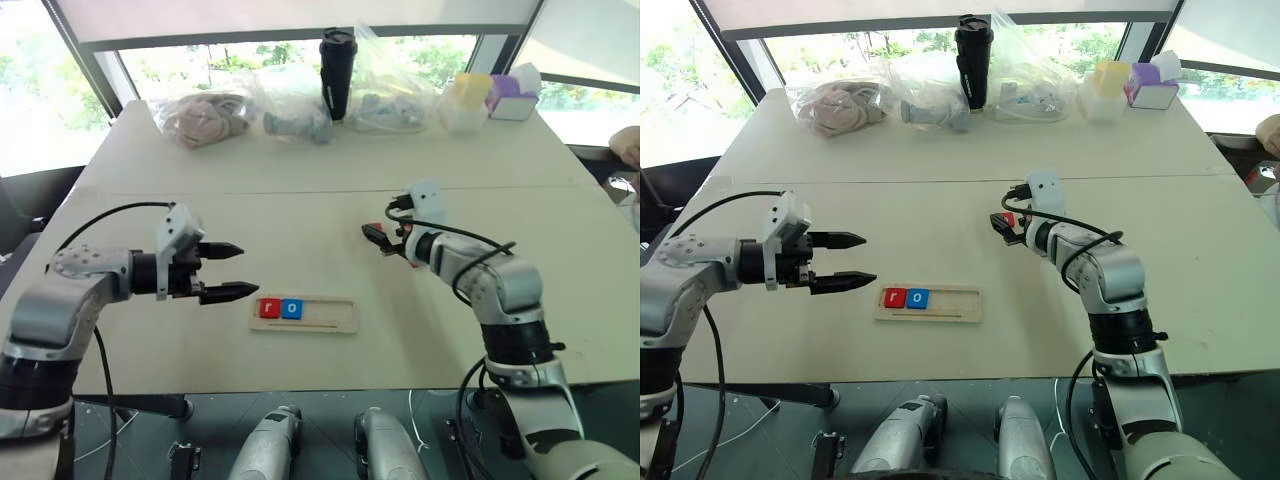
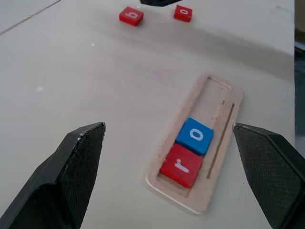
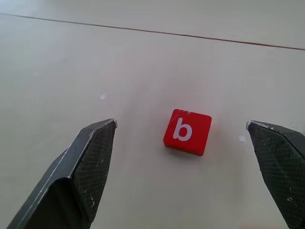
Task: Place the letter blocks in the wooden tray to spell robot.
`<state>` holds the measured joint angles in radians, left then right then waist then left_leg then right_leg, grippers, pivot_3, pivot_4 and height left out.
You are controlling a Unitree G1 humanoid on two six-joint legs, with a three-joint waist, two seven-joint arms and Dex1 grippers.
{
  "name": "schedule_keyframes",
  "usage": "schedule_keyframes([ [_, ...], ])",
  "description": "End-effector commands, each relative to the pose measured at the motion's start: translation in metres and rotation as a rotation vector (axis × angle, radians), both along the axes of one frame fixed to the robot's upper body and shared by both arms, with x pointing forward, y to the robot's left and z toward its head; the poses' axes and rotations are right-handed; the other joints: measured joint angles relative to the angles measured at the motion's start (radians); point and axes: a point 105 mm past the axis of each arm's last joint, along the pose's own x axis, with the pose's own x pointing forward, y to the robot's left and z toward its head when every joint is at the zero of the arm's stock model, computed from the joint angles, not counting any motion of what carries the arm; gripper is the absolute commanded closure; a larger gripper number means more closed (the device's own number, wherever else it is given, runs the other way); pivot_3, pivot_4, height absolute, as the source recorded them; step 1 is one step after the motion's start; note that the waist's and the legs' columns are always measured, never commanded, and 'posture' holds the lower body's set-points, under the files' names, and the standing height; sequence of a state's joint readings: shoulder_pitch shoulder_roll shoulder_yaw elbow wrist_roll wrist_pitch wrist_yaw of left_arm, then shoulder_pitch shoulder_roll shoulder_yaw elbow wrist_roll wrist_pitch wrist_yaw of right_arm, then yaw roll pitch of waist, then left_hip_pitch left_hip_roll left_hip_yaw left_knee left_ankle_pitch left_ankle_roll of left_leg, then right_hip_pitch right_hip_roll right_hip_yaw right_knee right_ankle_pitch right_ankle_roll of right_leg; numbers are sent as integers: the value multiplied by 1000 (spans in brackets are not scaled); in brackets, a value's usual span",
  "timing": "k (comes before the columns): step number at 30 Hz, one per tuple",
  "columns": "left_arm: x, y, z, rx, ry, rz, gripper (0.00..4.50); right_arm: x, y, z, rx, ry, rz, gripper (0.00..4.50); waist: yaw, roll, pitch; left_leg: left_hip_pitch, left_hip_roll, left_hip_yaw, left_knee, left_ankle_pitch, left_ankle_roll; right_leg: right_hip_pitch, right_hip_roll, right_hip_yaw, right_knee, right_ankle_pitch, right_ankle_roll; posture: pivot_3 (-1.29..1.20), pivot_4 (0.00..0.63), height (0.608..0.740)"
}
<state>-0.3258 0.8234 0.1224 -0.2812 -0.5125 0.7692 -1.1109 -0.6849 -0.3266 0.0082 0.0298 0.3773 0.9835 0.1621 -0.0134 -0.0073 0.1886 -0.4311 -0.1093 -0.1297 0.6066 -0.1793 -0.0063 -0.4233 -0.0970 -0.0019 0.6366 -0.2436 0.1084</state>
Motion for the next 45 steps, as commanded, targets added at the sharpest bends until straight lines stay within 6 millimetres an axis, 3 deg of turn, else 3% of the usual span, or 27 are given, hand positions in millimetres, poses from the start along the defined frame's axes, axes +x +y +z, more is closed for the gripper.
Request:
schedule_keyframes([
  [1,-3,-3,25,-14,-99,33,36,11,10,7,-28,-25,16,0,0,0,0,0,0,0,0,0,0,0,0,0,0,0,-1,0,150,740],
  [14,1,-2,22,-7,-142,112,36,23,33,-31,-67,163,-23,0,-9,0,0,5,2,2,0,2,-2,0,3,1,6,2,-3,0,150,740],
  [17,2,-4,20,-13,-149,116,0,26,32,-31,-81,155,-41,832,-7,0,0,6,2,3,1,3,-4,0,2,2,9,0,-6,0,150,740],
  [22,4,-8,16,-19,-157,110,0,26,30,-30,-89,150,-54,3322,-9,0,0,7,3,3,1,3,-4,0,4,2,10,0,-7,0,150,740],
  [25,6,-11,17,-28,-160,94,0,27,26,-19,-100,103,-56,3335,-8,0,0,6,3,3,1,3,-5,-1,4,2,11,0,-7,0,150,740],
  [29,6,-16,17,-39,-153,58,0,25,10,14,-89,-47,-52,3335,-1,0,0,5,3,3,1,3,-5,-2,4,2,10,1,-6,0,150,740],
  [32,4,-20,14,-41,-131,22,0,9,-2,33,-57,-110,-18,3335,1,0,0,4,2,3,1,3,-5,-3,3,2,10,1,-5,0,150,740],
  [35,1,-28,7,6,-130,-60,0,-38,-30,38,-28,-51,-6,3335,8,0,0,4,2,3,0,3,-5,-3,2,2,9,1,-5,0,150,740],
  [41,7,-30,-3,90,-148,-125,0,-94,-61,9,-84,106,-144,3335,-4,0,0,4,4,4,-1,3,-4,-4,1,3,9,-4,-10,0,150,740],
  [45,11,-33,-5,89,-149,-145,0,-110,-50,-8,-24,113,-194,3335,-3,1,0,4,5,3,-1,3,-4,-4,1,3,9,-4,-12,0,150,740],
])
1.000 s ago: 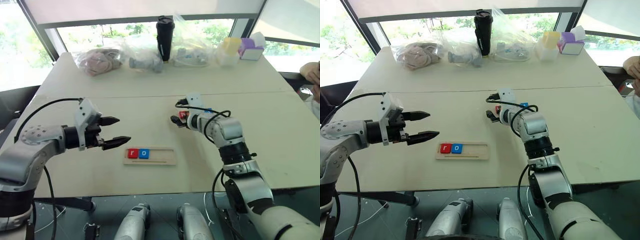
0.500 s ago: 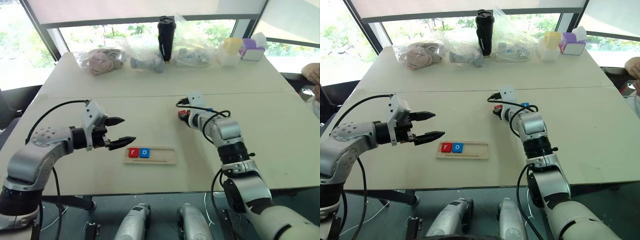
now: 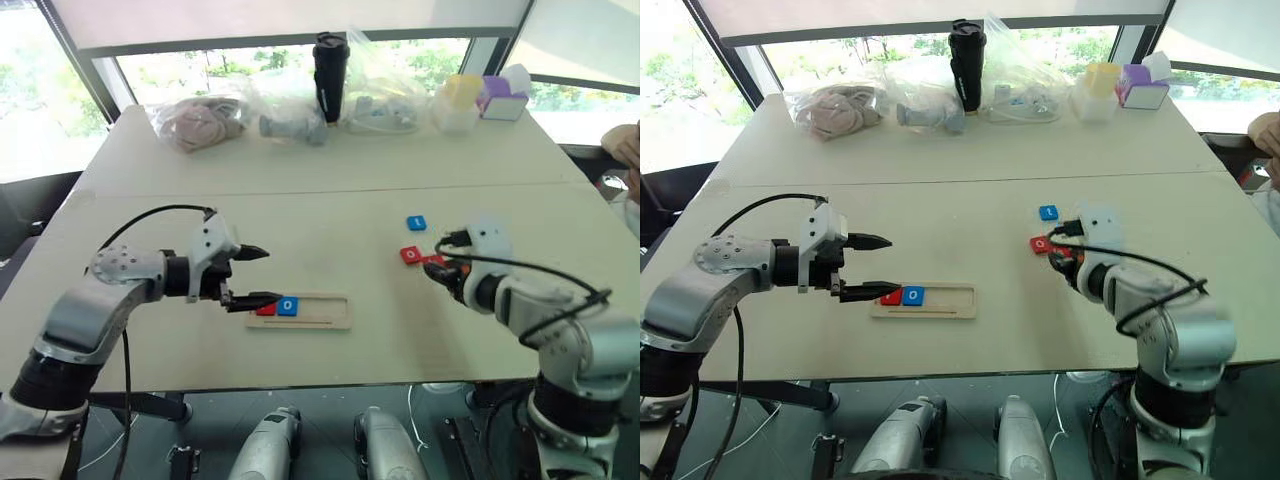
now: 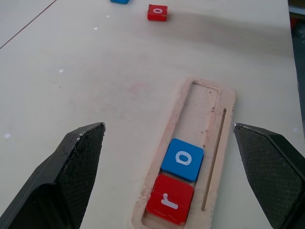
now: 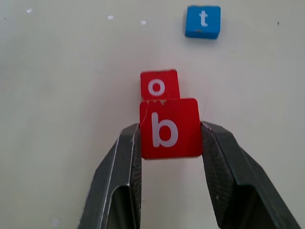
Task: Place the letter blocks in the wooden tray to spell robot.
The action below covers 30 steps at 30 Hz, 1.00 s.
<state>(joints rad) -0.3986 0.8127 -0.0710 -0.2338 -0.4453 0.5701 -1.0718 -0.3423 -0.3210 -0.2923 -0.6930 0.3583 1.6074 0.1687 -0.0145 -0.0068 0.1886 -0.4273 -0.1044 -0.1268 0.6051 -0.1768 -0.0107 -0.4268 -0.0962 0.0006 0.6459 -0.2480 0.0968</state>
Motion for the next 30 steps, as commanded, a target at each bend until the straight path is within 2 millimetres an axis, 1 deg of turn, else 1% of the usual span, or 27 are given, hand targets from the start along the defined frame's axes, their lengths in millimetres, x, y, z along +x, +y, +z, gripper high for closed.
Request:
schedule_keyframes([
  [1,2,-5,5,3,-32,-38,0,-9,12,2,23,-48,-37,3335,-2,1,0,0,0,0,0,0,0,-1,0,0,0,0,0,0,150,740],
  [3,3,-8,5,5,-32,-53,0,-16,22,-11,52,-16,-54,3335,1,0,0,0,0,1,0,0,0,0,0,1,0,0,0,0,150,740],
  [5,6,-9,6,7,-34,-57,0,-22,29,-18,69,3,-73,3335,3,0,0,0,-1,0,0,0,0,0,0,0,-1,0,0,0,150,740],
  [8,10,-9,6,11,-38,-61,0,-25,31,-24,74,22,-146,3335,2,0,0,-1,-1,0,0,0,0,-1,-1,0,-1,0,1,0,150,740],
  [13,12,-9,3,21,-44,-67,0,-30,44,-32,82,53,-164,3335,1,0,0,0,-1,0,-1,0,0,-1,0,0,-1,0,1,0,150,740],
  [14,12,-8,2,22,-43,-65,0,-30,46,-31,86,50,-160,2267,0,0,0,0,-1,0,-1,0,0,-1,0,0,-1,0,1,0,150,740],
  [15,12,-7,1,24,-43,-64,0,-30,47,-31,90,48,-158,1869,0,0,0,0,-1,0,-2,0,0,-1,0,0,-1,0,1,0,150,740],
  [18,13,-7,-1,25,-43,-61,0,-30,47,-29,79,43,-130,247,0,0,0,0,-1,0,-2,0,0,-1,0,0,-1,0,1,0,150,740],
  [19,13,-6,-1,25,-43,-59,0,-29,46,-28,63,35,-107,48,0,0,0,0,-1,0,-2,0,0,0,0,0,-1,0,1,0,150,740],
  [21,12,-4,-2,29,-42,-55,0,-27,39,-21,35,9,-59,48,3,0,0,0,-1,0,-2,0,0,0,-1,-1,-2,-1,1,0,150,740],
  [23,11,-1,-4,42,-31,-53,0,-26,25,-7,-38,-25,36,48,2,1,0,0,-2,0,-2,0,0,0,-1,-1,-3,-1,1,0,150,740],
  [25,9,2,-4,50,-26,-57,0,-26,9,11,-90,-41,154,48,2,1,1,-1,-2,0,-2,0,0,1,-1,-1,-5,0,1,0,150,740],
  [26,8,3,-3,51,-24,-61,0,-31,6,19,-119,-24,255,48,2,0,1,-1,-2,1,-2,0,0,2,-1,-1,-7,0,1,0,150,740],
  [27,7,3,-2,51,-22,-67,0,-34,2,30,-167,-60,358,48,3,1,1,-1,-1,0,-2,0,1,2,-1,-2,-8,0,2,0,150,740],
  [28,6,4,0,52,-21,-73,0,-38,-1,34,-218,-56,449,48,4,1,1,-1,-1,0,-3,0,1,3,-1,-3,-9,-1,2,0,150,740],
  [29,4,4,1,57,-18,-83,0,-47,0,35,-257,-67,613,48,5,0,1,-1,-1,0,-6,0,1,3,-1,-4,-11,-1,2,0,150,740],
  [30,3,3,2,65,-15,-93,0,-53,-2,32,-276,-45,726,48,7,0,1,-1,0,0,-7,0,1,4,-1,-5,-13,-1,3,0,150,740],
])
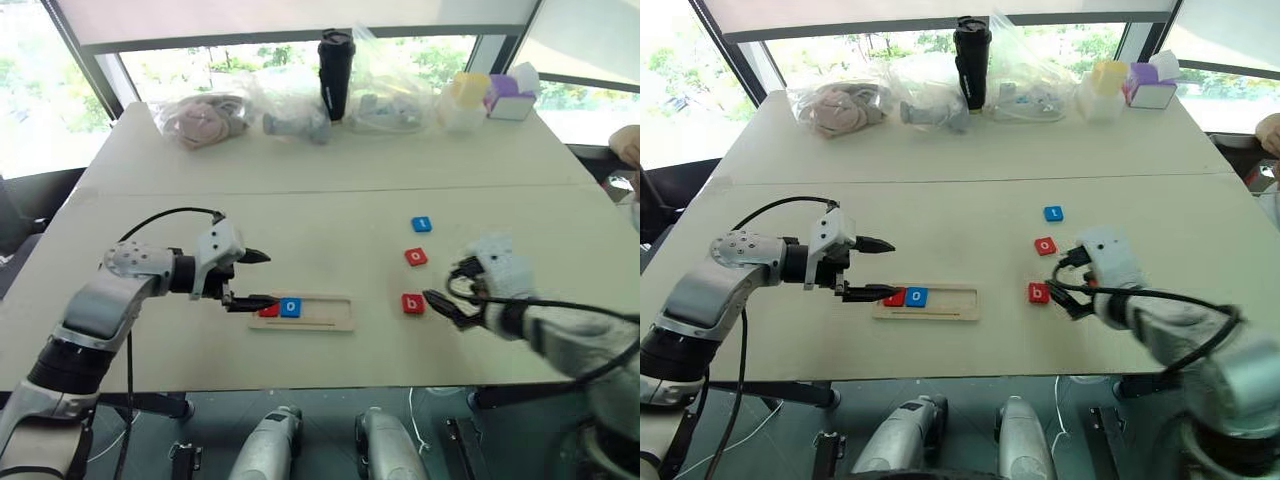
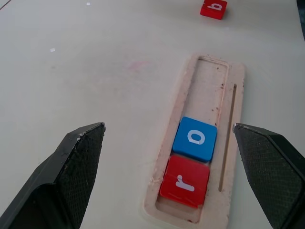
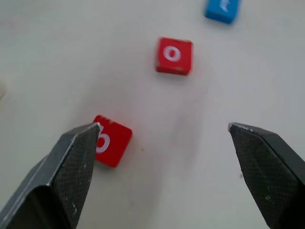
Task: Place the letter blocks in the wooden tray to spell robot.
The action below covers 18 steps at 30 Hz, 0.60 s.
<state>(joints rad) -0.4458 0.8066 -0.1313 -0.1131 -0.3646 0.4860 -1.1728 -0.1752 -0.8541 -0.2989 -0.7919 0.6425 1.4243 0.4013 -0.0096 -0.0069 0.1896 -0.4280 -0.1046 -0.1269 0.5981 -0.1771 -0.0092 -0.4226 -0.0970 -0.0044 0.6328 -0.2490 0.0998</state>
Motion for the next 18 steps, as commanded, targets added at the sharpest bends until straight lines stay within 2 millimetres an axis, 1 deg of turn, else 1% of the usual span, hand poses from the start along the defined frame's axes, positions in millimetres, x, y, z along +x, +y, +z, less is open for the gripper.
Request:
schedule_keyframes([
  [1,-4,0,16,5,-37,-41,0,-21,14,1,-18,49,452,48,0,-1,0,0,0,0,-1,-1,1,1,0,-1,-1,0,3,0,150,740],
  [4,-7,-1,18,22,-39,-58,0,0,0,-14,-29,49,504,48,-14,-4,0,2,1,3,0,-3,4,4,0,0,-3,1,6,0,150,740],
  [6,-9,-2,21,22,-44,-63,0,8,-4,-27,-68,57,571,48,-12,-4,0,2,0,8,1,-3,4,3,-2,3,-3,1,7,0,150,740],
  [7,-10,-3,22,22,-48,-63,0,16,-7,-33,-82,50,588,48,-9,-4,1,2,0,9,2,-3,4,3,-2,4,-3,2,6,0,150,740],
  [10,-11,0,23,28,-54,-50,0,33,-8,-40,-100,18,625,48,-4,-4,1,2,1,9,4,-3,4,3,-2,4,-3,2,4,0,150,740],
  [14,-15,3,23,31,-48,-28,0,42,-4,-48,-125,4,697,48,-1,-4,1,1,1,9,3,-3,4,1,-2,4,-2,2,4,0,150,740],
  [18,-19,4,21,32,-44,-17,0,45,-1,-52,-130,12,740,48,-1,-4,1,1,1,9,3,-3,4,0,-2,5,-2,4,7,0,150,740],
])
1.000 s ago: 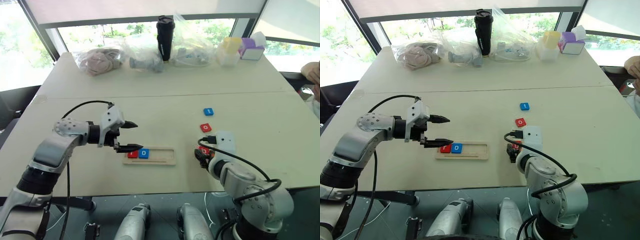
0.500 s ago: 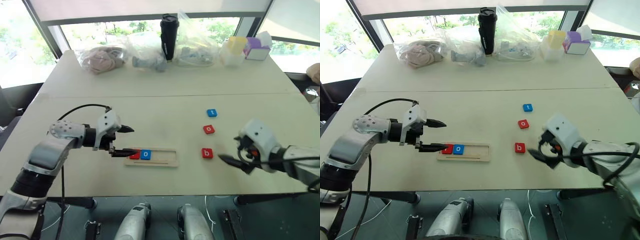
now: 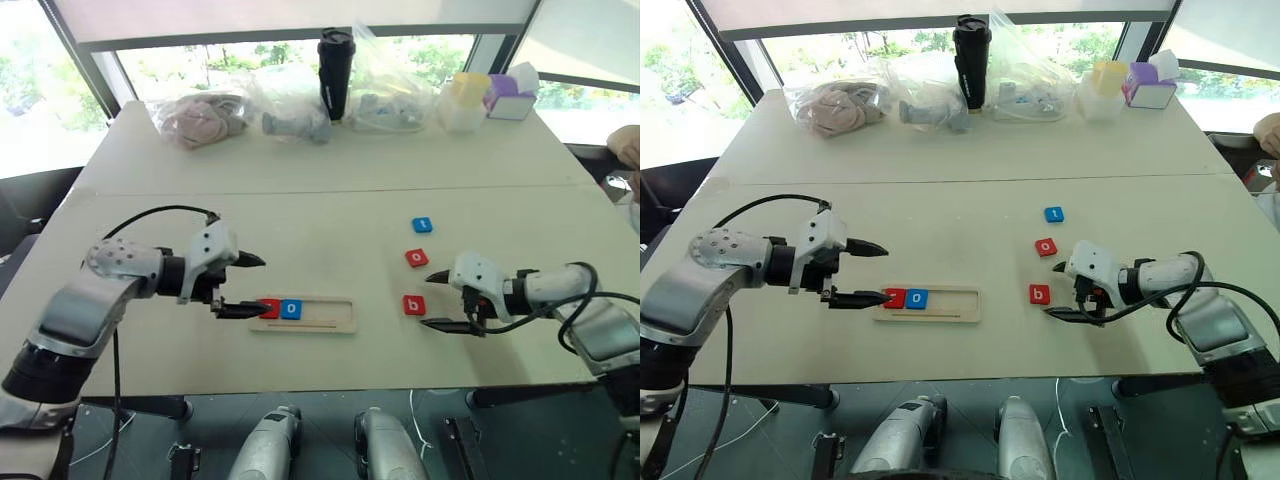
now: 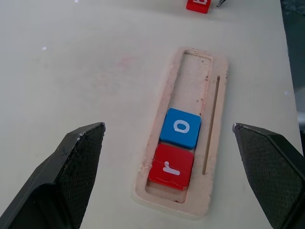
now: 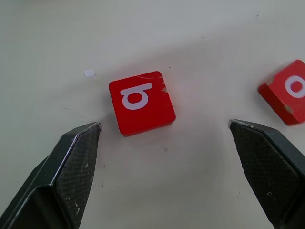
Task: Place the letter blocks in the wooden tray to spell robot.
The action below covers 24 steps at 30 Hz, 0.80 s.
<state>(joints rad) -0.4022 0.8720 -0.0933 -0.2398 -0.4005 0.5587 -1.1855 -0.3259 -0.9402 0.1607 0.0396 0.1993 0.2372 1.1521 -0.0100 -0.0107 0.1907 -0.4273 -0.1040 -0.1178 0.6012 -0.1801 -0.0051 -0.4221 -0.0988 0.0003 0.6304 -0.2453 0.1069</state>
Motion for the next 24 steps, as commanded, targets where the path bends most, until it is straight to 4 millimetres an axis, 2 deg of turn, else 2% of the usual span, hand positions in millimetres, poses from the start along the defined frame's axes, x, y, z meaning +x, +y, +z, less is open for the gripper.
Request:
schedule_keyframes([
  [1,-2,2,12,-5,-47,11,0,2,2,3,-10,-12,46,48,0,0,0,0,0,0,0,0,0,0,0,0,0,0,0,0,150,740],
  [4,-3,4,11,-3,-48,25,0,0,2,2,-5,13,70,859,0,0,0,0,0,0,0,0,0,0,0,0,1,0,-1,0,150,740],
  [9,-3,5,10,-4,-51,36,0,-4,7,0,1,23,98,3370,0,0,0,1,0,0,0,0,0,0,0,0,1,0,-1,0,150,740],
  [12,-2,8,10,-1,-50,49,0,-2,11,7,22,-1,88,3362,-1,0,0,1,0,0,0,0,0,0,0,1,1,0,-1,0,150,740],
  [15,-1,14,9,8,-46,65,0,2,24,28,74,-34,83,3362,-4,0,0,1,0,0,0,0,0,-1,1,1,1,0,-1,0,150,740],
  [17,-2,20,9,27,-48,70,0,-1,44,43,113,-47,120,3362,-5,1,0,1,0,0,0,0,0,-2,1,3,2,0,-1,0,150,740],
  [19,-10,30,6,124,-61,39,0,-3,72,54,148,-57,167,3362,-12,0,0,1,1,1,0,0,0,-3,1,3,3,1,-1,0,150,740],
  [24,-11,35,15,138,-76,42,0,-3,116,63,215,-39,213,3362,7,0,0,1,3,2,-1,0,-1,-3,2,4,2,-1,-5,0,150,740],
])
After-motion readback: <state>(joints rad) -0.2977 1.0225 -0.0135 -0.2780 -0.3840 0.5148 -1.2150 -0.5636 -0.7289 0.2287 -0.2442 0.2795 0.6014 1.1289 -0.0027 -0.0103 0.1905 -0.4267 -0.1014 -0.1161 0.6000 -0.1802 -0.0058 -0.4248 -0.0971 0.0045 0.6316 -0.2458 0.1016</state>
